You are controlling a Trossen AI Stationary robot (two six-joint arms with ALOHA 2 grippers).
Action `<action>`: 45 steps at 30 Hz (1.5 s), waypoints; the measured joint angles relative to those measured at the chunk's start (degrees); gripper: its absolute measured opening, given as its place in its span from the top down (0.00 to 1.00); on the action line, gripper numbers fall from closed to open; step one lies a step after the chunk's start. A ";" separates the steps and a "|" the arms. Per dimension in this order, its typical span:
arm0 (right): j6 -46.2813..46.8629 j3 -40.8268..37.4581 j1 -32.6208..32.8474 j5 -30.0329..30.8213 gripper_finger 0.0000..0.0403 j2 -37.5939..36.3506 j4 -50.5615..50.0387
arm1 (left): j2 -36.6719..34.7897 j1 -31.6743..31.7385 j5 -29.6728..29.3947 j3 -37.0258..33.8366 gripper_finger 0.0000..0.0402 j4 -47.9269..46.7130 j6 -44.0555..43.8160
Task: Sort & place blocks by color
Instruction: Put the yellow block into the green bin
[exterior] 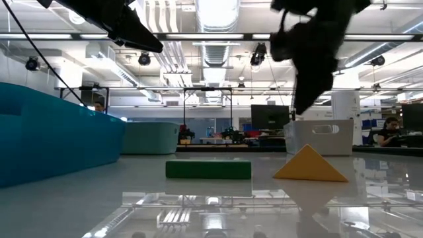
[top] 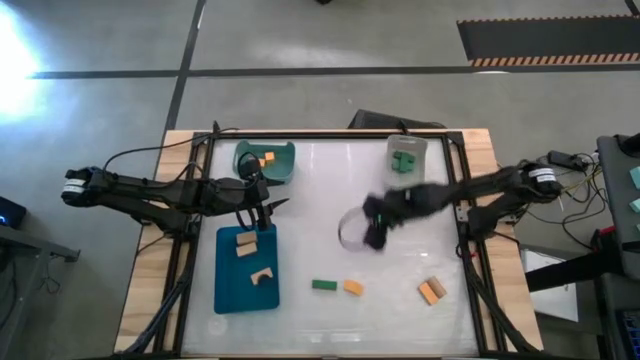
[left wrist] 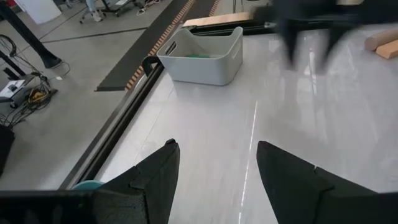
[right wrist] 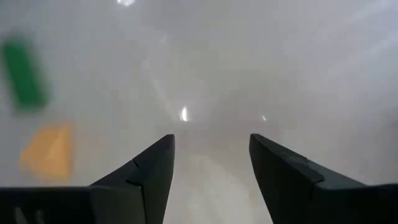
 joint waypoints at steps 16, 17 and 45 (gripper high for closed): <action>10.54 -0.04 27.83 15.70 0.51 16.24 23.39 | 0.00 -0.02 0.00 -0.35 0.51 0.07 -0.03; 11.06 -0.04 28.15 15.65 0.51 17.32 24.38 | 0.00 -0.02 0.00 -0.35 0.51 0.07 -0.03; 11.89 -0.06 26.29 25.18 0.71 11.96 18.81 | -0.09 -0.01 -0.93 -0.18 0.51 0.10 1.23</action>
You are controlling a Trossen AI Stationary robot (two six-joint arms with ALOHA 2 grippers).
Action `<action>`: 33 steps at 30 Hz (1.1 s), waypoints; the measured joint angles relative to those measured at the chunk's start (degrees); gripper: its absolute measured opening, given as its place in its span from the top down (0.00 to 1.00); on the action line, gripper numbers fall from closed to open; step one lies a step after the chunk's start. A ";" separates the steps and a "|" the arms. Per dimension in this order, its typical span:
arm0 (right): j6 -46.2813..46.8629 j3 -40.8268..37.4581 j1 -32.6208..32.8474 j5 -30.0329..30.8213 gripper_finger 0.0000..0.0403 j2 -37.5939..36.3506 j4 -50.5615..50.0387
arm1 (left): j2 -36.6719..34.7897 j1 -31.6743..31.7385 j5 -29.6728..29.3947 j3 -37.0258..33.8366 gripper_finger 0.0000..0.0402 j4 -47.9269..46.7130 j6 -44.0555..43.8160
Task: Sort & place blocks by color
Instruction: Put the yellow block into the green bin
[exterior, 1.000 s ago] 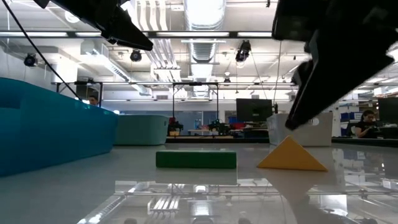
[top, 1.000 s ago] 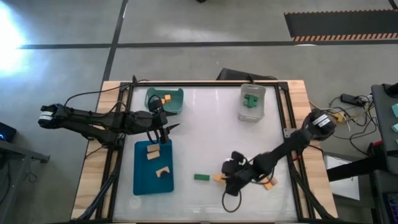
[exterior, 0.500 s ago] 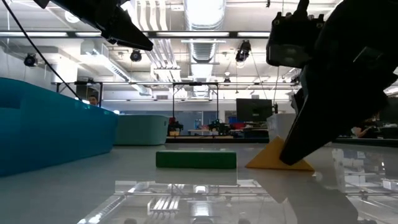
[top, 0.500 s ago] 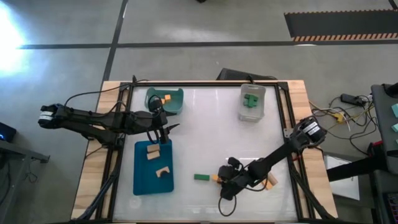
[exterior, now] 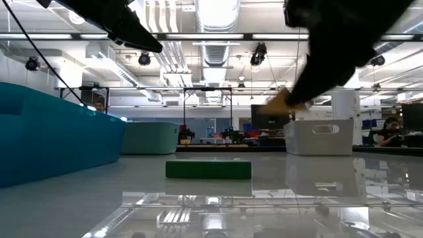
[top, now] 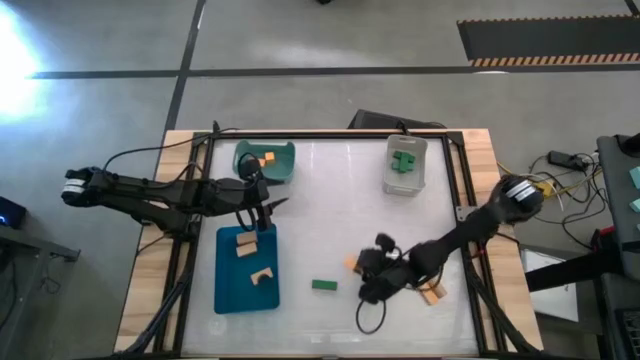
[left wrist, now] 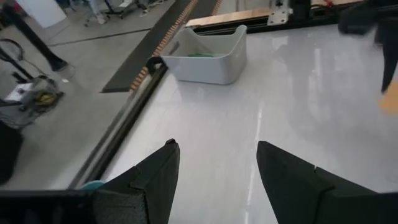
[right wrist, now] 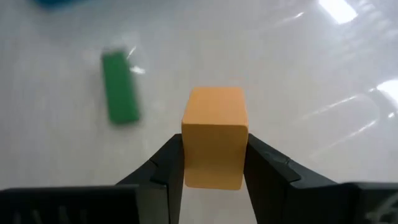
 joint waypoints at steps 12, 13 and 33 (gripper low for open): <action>-32.80 0.00 -29.35 -9.15 0.71 -10.51 7.00 | -0.59 1.10 -11.36 1.25 0.51 9.31 17.71; -36.01 0.00 -32.93 -12.18 0.71 -9.95 10.71 | -0.92 1.61 -12.27 1.48 0.51 9.59 19.06; -47.37 30.29 -57.82 -43.20 0.71 25.08 40.73 | -13.32 9.98 -13.80 -0.02 0.51 10.78 21.84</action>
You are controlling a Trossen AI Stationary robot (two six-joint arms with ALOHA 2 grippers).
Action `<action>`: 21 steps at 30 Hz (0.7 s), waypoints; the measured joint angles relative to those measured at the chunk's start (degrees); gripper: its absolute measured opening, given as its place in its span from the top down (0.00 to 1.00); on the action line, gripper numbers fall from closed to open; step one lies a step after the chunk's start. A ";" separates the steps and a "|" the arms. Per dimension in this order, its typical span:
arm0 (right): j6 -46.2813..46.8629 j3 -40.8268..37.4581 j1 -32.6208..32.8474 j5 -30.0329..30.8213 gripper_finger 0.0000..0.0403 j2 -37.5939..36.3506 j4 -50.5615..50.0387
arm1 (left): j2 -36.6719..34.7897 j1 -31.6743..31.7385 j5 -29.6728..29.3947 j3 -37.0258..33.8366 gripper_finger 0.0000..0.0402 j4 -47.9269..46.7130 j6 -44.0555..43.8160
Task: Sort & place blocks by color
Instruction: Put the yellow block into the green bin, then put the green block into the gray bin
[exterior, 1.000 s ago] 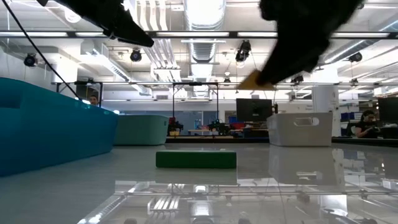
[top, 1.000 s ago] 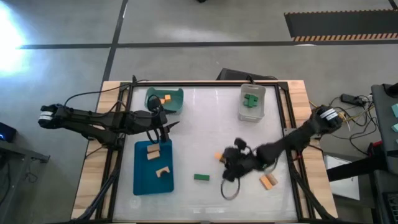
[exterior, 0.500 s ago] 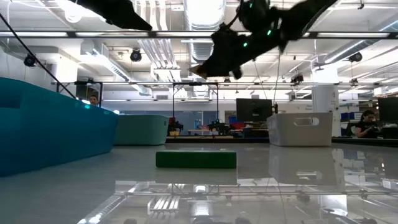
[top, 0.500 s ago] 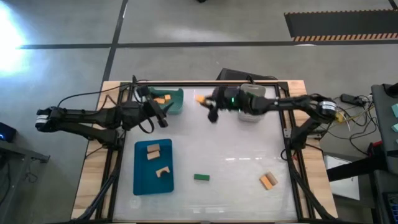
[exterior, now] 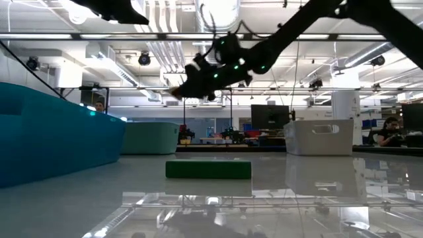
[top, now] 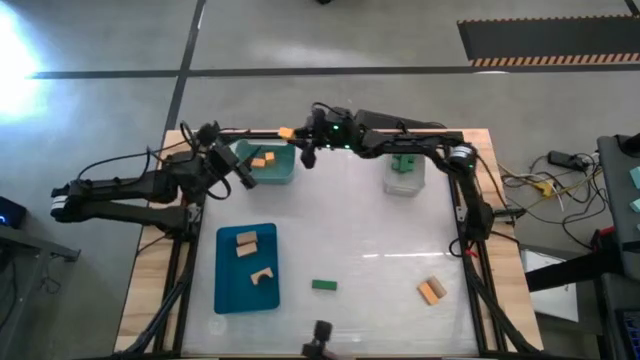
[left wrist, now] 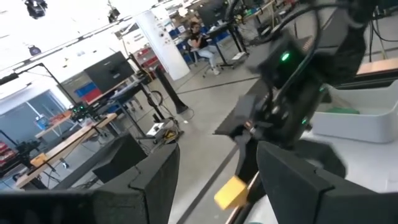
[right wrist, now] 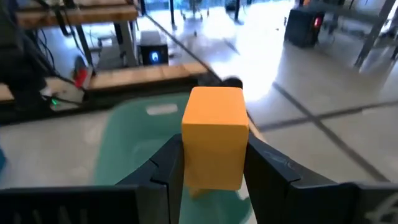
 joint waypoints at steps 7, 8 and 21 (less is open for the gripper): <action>-0.20 7.79 -0.02 -0.06 0.68 7.07 -7.94 | 0.13 0.00 0.04 -0.44 0.51 -0.28 -0.01; 0.15 8.33 -0.01 -0.10 0.67 7.59 -8.17 | 0.26 0.00 0.07 -0.44 0.51 -0.34 0.01; 1.84 9.22 0.55 -3.29 0.49 7.84 -9.47 | 1.60 0.17 0.11 -0.44 0.51 -0.31 -0.12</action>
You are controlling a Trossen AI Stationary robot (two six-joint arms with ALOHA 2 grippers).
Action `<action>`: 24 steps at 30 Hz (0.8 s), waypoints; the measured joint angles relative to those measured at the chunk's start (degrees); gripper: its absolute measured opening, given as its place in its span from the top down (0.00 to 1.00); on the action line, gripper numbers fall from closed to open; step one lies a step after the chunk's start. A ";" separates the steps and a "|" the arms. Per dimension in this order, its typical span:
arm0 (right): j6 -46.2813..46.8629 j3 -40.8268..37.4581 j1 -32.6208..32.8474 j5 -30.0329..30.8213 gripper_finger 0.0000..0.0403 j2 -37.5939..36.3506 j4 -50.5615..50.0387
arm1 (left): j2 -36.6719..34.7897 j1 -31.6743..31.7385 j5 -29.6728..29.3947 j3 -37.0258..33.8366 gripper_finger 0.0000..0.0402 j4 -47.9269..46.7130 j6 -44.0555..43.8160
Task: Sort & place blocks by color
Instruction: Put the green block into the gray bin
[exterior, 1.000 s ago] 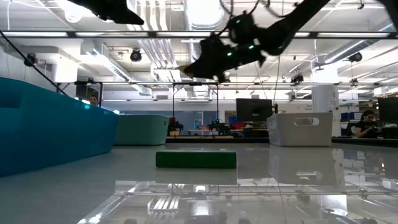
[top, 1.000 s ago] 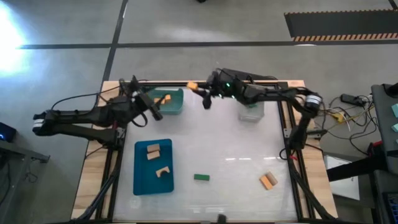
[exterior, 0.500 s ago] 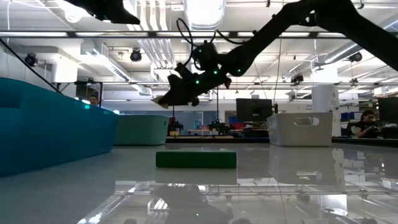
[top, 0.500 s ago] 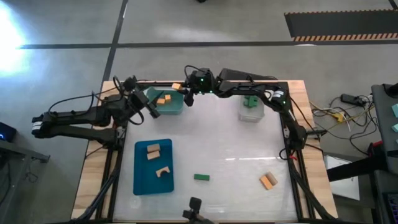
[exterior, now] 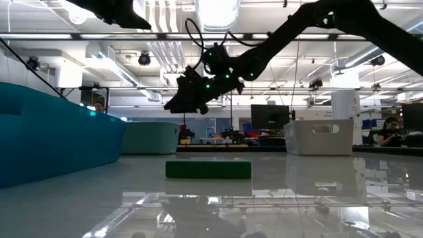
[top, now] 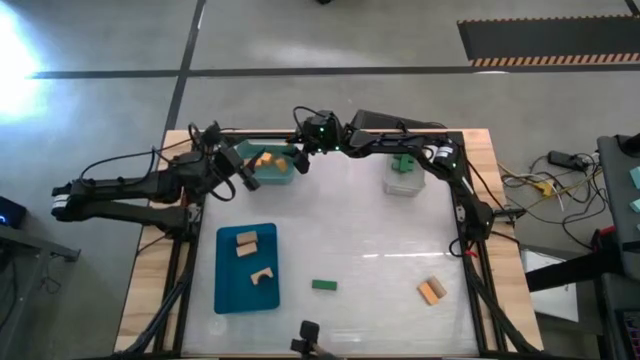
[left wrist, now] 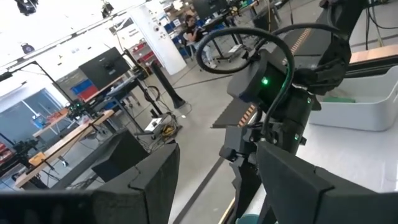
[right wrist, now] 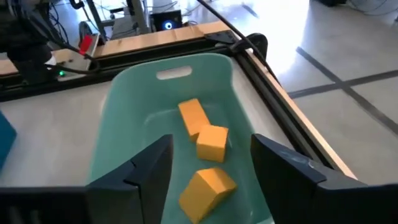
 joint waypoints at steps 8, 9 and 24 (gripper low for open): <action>-0.27 -0.02 1.99 -1.49 0.49 -7.63 -14.01 | 1.07 0.00 0.02 -0.61 0.51 -0.12 -3.63; -0.81 -0.02 2.56 -1.51 0.50 -9.11 -17.54 | 1.16 0.00 0.05 -0.82 0.51 -0.16 -4.46; 1.12 -14.12 22.00 11.35 0.56 -30.33 -41.95 | 8.46 -2.98 11.84 -1.30 0.51 0.09 -18.37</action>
